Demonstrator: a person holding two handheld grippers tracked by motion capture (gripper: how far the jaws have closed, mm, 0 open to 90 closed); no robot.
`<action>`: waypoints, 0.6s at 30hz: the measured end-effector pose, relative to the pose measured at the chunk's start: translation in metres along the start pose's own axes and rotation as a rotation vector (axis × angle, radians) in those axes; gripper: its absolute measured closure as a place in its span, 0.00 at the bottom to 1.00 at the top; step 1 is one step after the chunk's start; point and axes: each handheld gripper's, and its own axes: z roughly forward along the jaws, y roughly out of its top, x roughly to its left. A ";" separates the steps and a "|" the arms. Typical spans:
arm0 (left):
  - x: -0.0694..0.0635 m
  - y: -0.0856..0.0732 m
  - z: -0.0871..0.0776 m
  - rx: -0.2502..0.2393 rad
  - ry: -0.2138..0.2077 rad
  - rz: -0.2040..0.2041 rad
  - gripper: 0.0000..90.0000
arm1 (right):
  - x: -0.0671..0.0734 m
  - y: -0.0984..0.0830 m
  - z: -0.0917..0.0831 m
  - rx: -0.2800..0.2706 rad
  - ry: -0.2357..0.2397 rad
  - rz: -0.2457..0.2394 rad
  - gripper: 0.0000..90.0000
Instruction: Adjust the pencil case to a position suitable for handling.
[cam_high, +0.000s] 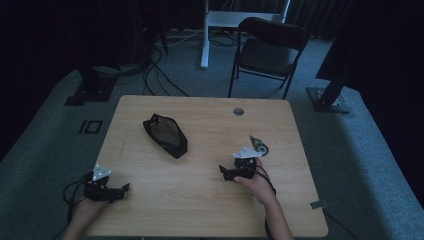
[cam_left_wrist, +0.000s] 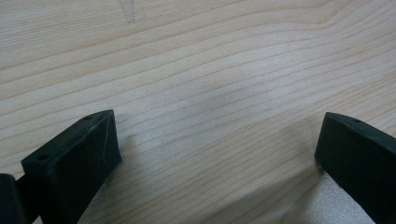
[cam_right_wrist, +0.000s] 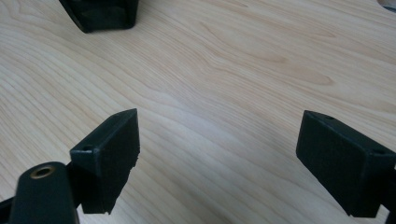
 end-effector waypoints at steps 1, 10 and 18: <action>0.000 0.000 0.000 0.000 0.000 0.000 0.00 | 0.001 0.001 0.001 -0.001 0.003 0.001 0.14; 0.000 0.000 0.000 -0.001 0.000 -0.001 0.00 | 0.014 0.011 0.013 -0.009 0.028 -0.016 0.15; 0.000 0.000 0.000 -0.001 0.000 -0.001 0.00 | 0.030 0.023 0.026 -0.027 0.055 -0.036 0.15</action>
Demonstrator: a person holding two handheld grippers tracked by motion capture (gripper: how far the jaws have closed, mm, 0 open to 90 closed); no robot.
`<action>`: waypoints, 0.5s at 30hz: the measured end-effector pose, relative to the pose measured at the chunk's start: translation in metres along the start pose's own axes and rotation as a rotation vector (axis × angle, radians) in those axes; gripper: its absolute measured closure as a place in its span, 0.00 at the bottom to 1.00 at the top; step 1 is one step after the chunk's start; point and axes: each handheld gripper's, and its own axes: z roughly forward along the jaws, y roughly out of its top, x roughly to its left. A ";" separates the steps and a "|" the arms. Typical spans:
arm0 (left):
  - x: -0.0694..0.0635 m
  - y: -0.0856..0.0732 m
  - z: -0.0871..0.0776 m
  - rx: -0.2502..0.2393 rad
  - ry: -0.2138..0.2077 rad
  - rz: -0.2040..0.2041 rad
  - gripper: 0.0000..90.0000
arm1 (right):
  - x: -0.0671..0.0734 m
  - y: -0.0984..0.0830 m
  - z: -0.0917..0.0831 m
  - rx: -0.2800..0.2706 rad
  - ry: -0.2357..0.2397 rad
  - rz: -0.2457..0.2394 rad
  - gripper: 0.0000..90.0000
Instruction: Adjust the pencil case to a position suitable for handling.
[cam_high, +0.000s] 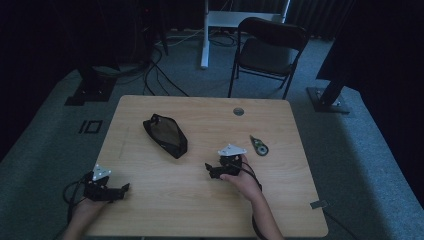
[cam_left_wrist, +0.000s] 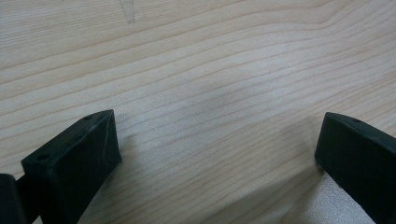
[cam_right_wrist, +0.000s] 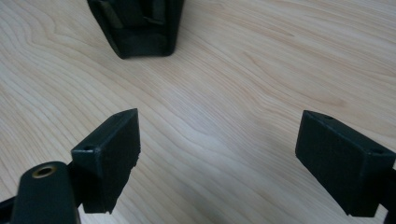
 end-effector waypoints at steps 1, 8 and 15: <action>0.000 0.000 0.000 0.000 0.000 0.000 0.00 | 0.002 0.001 0.002 -0.001 0.006 -0.001 0.15; 0.000 0.000 0.000 0.000 0.000 0.000 0.00 | 0.015 0.011 0.016 -0.013 0.041 -0.014 0.15; 0.000 0.000 0.000 0.000 0.000 0.001 0.00 | 0.026 0.022 0.027 -0.036 0.066 -0.012 0.15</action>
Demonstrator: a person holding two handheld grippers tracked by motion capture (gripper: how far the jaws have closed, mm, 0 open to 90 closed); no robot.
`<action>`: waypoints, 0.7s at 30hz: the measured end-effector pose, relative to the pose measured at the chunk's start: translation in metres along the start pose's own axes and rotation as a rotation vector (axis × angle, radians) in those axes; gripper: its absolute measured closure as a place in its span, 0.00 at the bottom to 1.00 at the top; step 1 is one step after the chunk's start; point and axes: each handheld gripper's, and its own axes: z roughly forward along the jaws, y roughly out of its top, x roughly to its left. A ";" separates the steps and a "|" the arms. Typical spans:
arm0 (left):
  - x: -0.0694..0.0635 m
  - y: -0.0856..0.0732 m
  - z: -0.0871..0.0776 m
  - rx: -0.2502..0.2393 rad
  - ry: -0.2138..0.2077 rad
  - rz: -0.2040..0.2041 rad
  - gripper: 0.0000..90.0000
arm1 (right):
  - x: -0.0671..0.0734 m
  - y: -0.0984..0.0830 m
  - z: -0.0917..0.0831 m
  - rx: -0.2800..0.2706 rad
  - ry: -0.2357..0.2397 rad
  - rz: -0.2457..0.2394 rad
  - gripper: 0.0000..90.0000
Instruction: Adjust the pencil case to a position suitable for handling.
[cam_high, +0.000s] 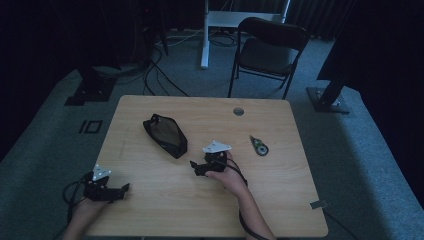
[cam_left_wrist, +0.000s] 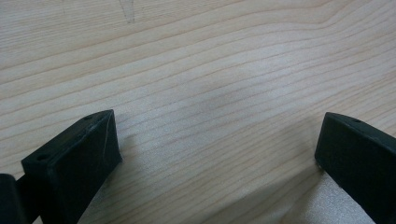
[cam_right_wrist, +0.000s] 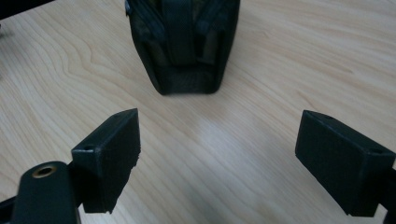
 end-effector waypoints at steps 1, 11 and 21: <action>0.000 0.000 0.000 -0.001 0.000 0.000 0.00 | 0.001 0.002 0.001 -0.005 0.000 -0.005 0.15; 0.000 0.000 0.000 0.000 0.000 0.000 0.00 | 0.013 0.014 0.015 -0.028 0.015 -0.011 0.16; 0.000 0.000 0.000 0.001 0.000 0.000 0.00 | 0.019 0.024 0.026 -0.107 -0.005 0.006 0.26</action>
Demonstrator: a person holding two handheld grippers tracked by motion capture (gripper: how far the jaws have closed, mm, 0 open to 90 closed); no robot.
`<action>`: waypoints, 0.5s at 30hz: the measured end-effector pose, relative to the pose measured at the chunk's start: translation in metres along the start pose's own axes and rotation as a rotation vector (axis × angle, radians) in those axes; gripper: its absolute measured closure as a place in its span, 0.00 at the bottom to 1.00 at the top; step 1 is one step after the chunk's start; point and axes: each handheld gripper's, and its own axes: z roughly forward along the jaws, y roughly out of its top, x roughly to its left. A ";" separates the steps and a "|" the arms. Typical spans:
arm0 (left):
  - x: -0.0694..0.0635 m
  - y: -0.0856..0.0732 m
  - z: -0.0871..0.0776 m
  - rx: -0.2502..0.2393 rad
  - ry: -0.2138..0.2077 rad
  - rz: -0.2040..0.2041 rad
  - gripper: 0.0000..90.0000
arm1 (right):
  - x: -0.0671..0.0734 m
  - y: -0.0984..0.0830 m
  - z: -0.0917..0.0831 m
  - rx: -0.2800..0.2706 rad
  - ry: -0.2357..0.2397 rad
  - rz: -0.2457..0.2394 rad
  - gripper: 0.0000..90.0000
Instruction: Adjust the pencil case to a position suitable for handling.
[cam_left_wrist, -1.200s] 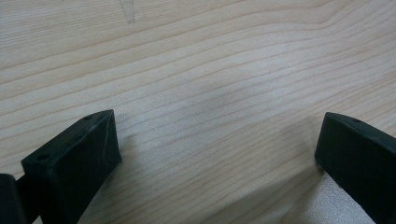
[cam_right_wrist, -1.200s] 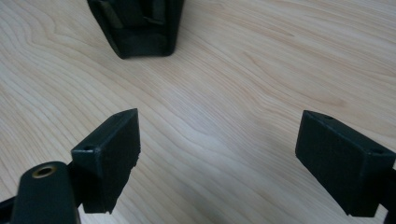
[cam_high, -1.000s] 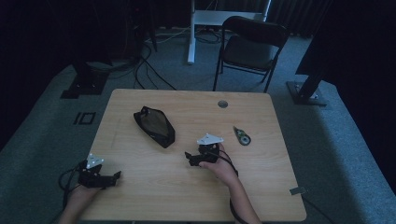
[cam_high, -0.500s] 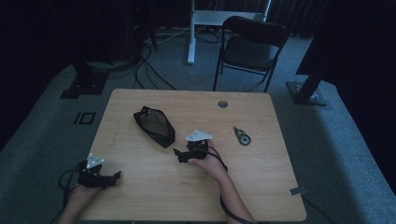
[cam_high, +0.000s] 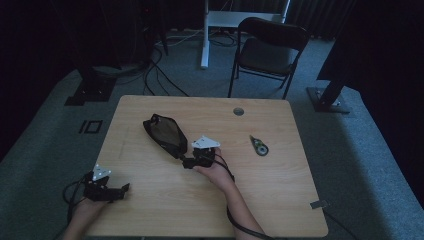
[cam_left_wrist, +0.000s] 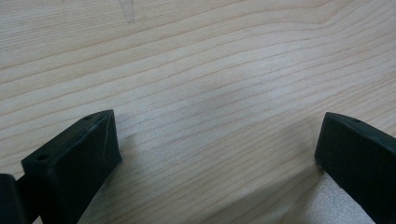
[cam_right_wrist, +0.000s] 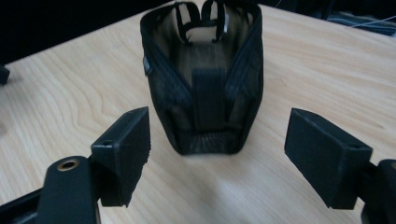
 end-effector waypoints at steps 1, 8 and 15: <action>0.000 0.000 0.000 0.000 0.000 0.000 0.00 | 0.000 0.001 0.001 -0.003 0.001 0.000 0.28; 0.000 0.000 0.000 0.001 -0.004 0.003 0.00 | 0.004 0.006 0.010 -0.020 0.019 0.022 0.45; 0.000 0.000 0.000 0.001 -0.004 0.003 0.00 | 0.003 0.008 0.020 0.003 0.017 -0.021 0.63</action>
